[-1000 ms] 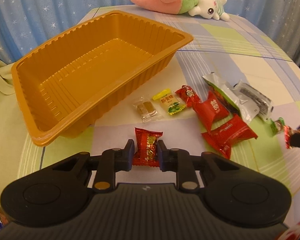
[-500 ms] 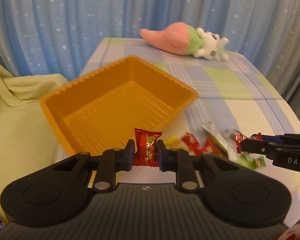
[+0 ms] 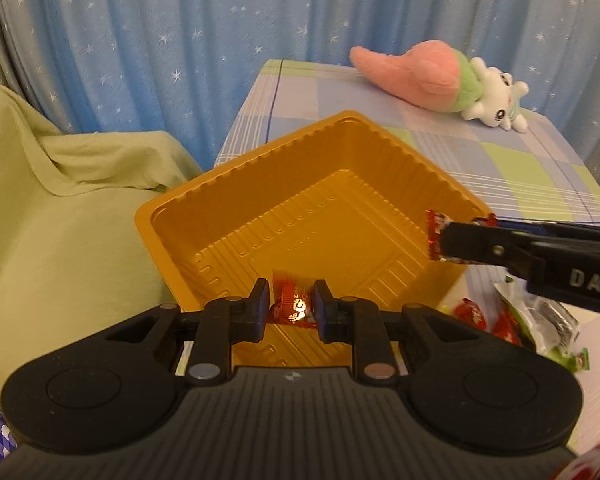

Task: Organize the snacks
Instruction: 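Carry both candies over the orange tray and open both tools to drop them, then lift both open tools out of the tray back toward the snacks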

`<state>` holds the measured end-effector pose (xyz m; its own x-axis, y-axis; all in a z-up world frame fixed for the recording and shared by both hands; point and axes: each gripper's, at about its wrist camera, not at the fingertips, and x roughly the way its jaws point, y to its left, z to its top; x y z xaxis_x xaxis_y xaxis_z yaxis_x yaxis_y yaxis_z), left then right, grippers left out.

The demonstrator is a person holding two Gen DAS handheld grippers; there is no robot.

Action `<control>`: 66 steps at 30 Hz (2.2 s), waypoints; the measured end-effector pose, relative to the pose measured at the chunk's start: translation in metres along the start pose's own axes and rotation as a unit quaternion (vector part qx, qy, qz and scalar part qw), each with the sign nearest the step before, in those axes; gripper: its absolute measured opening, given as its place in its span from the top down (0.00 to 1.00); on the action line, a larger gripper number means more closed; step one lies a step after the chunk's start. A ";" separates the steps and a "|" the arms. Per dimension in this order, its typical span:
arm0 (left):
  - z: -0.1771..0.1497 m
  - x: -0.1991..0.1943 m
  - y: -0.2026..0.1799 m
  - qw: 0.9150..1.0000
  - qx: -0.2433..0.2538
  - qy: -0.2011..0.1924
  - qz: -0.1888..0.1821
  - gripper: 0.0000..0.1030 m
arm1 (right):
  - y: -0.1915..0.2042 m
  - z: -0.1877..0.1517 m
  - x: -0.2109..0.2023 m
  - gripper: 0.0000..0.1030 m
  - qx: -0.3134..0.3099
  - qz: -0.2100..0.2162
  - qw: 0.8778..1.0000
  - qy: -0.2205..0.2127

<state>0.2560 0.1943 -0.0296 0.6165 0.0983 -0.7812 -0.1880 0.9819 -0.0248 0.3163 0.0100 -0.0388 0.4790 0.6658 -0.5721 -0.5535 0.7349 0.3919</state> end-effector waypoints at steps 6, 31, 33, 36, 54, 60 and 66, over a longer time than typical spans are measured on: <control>0.007 0.017 0.013 1.000 -0.002 0.011 -0.001 0.80 | 0.000 0.007 0.037 0.69 0.013 -0.004 1.000 0.022; 0.008 0.013 0.041 0.999 -0.016 0.005 -0.028 0.65 | 0.005 0.015 0.045 0.35 0.065 -0.016 0.998 0.011; 0.005 0.005 0.041 0.999 -0.018 0.000 -0.029 0.59 | 0.003 0.011 0.033 0.34 0.072 -0.017 0.997 0.004; -0.002 -0.008 0.039 0.999 -0.015 -0.008 -0.030 0.55 | 0.000 0.002 0.013 0.30 0.080 -0.021 0.997 -0.003; -0.078 -0.080 -0.044 0.999 -0.020 -0.023 -0.034 0.48 | -0.037 -0.064 -0.102 0.25 0.024 -0.035 0.999 0.019; -0.101 -0.084 -0.073 0.999 -0.031 -0.011 -0.021 0.48 | -0.063 -0.087 -0.133 0.25 0.011 -0.043 0.998 0.035; -0.120 -0.084 -0.092 0.999 -0.046 -0.001 -0.002 0.48 | -0.091 -0.105 -0.152 0.25 -0.013 -0.058 0.997 0.055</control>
<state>0.1301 0.0760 -0.0364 0.6185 0.0946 -0.7801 -0.2545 0.9633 -0.0850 0.2218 -0.1713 -0.0634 0.4638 0.5581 -0.6881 -0.5169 0.8012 0.3015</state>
